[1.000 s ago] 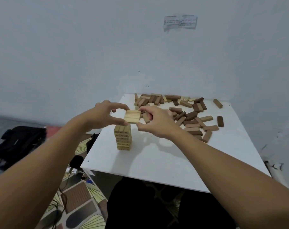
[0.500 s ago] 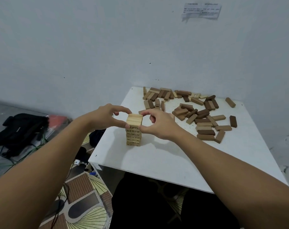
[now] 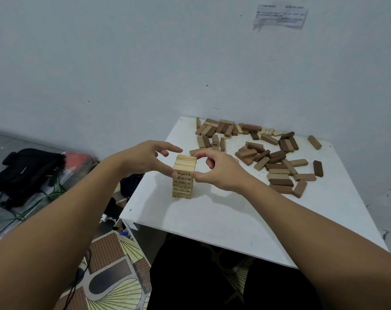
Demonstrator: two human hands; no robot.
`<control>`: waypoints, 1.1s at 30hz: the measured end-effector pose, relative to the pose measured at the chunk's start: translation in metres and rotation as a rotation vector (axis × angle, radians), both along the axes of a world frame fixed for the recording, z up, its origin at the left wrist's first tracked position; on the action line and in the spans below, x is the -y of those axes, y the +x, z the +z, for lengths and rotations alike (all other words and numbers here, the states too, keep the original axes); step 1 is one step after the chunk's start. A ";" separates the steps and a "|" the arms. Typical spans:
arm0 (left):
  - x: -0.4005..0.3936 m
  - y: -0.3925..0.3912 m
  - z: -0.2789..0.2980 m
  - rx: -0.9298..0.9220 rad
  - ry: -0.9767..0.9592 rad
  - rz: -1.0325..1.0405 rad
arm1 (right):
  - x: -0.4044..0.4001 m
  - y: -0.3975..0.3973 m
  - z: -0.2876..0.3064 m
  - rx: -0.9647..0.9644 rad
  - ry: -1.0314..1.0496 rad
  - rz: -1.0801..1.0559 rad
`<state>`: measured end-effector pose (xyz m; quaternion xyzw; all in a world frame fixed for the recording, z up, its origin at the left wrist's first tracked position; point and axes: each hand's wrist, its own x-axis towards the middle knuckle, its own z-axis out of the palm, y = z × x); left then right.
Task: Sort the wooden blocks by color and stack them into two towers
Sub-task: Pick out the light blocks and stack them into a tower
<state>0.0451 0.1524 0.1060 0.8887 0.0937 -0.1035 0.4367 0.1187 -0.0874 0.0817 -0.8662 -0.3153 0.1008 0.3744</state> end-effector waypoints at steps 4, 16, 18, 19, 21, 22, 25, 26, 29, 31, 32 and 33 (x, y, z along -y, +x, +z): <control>0.000 0.003 -0.001 0.002 0.012 -0.007 | 0.000 0.001 0.001 -0.013 -0.001 0.019; -0.005 0.005 -0.009 0.005 -0.044 -0.016 | -0.001 0.009 0.002 -0.031 -0.022 0.060; -0.005 0.005 -0.009 0.009 -0.053 -0.010 | -0.001 0.010 0.002 -0.042 -0.019 0.067; -0.005 0.004 -0.009 0.010 -0.056 -0.008 | -0.001 0.010 0.001 -0.048 -0.017 0.068; -0.005 0.004 -0.009 0.007 -0.059 -0.007 | -0.002 0.011 0.000 -0.047 -0.014 0.070; -0.005 0.003 -0.009 0.004 -0.061 -0.005 | -0.002 0.011 -0.001 -0.046 -0.011 0.070; -0.005 0.003 -0.007 -0.003 -0.062 0.000 | -0.003 0.011 -0.002 -0.045 -0.001 0.068; -0.006 0.002 -0.007 -0.007 -0.057 0.003 | -0.003 0.011 -0.002 -0.045 -0.003 0.070; -0.008 -0.002 -0.009 -0.010 -0.051 0.027 | -0.002 0.011 -0.001 -0.039 -0.010 0.075; -0.009 -0.004 -0.011 -0.007 -0.048 0.036 | -0.002 0.011 -0.001 -0.041 -0.008 0.080; -0.010 -0.005 -0.013 -0.008 -0.048 0.038 | -0.002 0.011 -0.001 -0.043 -0.007 0.081; -0.010 -0.006 -0.015 -0.007 -0.050 0.042 | -0.003 0.011 -0.001 -0.044 -0.008 0.080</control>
